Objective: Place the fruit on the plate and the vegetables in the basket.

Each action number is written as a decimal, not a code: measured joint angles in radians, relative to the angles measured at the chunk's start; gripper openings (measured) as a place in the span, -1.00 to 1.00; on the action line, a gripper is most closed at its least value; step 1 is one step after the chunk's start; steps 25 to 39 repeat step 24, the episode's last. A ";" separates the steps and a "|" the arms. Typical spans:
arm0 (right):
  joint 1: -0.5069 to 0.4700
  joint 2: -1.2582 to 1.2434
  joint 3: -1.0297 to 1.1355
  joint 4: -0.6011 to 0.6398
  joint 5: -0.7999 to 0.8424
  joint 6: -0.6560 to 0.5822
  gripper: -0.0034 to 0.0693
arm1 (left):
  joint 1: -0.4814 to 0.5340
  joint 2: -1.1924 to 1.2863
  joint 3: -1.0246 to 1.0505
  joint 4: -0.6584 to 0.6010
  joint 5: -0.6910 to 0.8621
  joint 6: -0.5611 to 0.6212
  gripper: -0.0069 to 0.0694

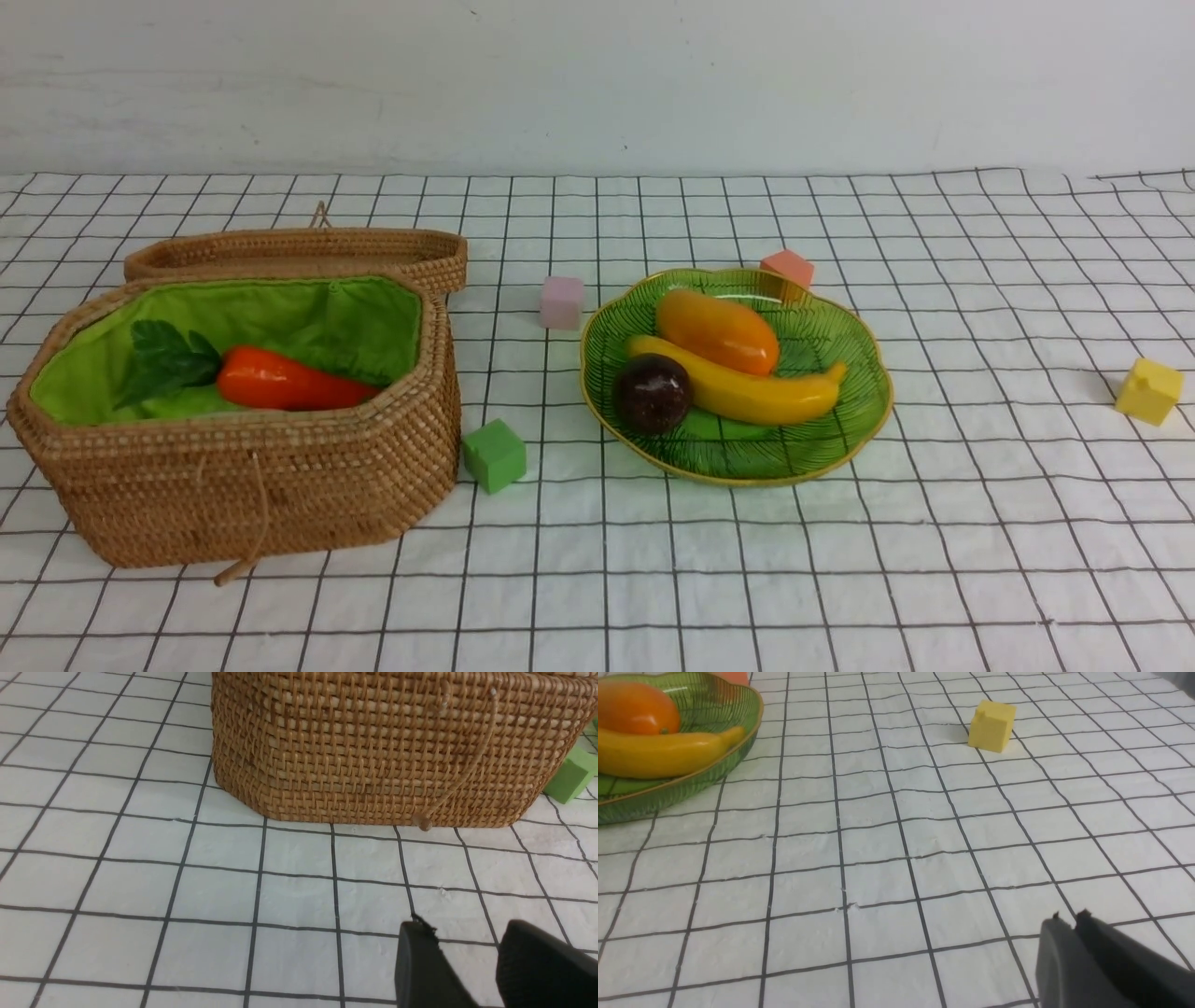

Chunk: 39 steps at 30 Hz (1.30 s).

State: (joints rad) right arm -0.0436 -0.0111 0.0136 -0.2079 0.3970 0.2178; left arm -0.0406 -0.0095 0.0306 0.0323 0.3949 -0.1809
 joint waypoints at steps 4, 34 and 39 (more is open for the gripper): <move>0.000 0.000 0.000 0.000 0.000 0.000 -0.72 | 0.000 0.000 0.000 0.000 0.000 0.000 -0.19; 0.000 0.000 0.000 0.002 -0.002 0.000 -0.65 | 0.000 0.000 0.000 0.000 0.000 0.000 -0.19; 0.000 0.000 0.000 0.002 -0.002 0.000 -0.65 | 0.000 0.000 0.000 0.000 0.000 0.000 -0.19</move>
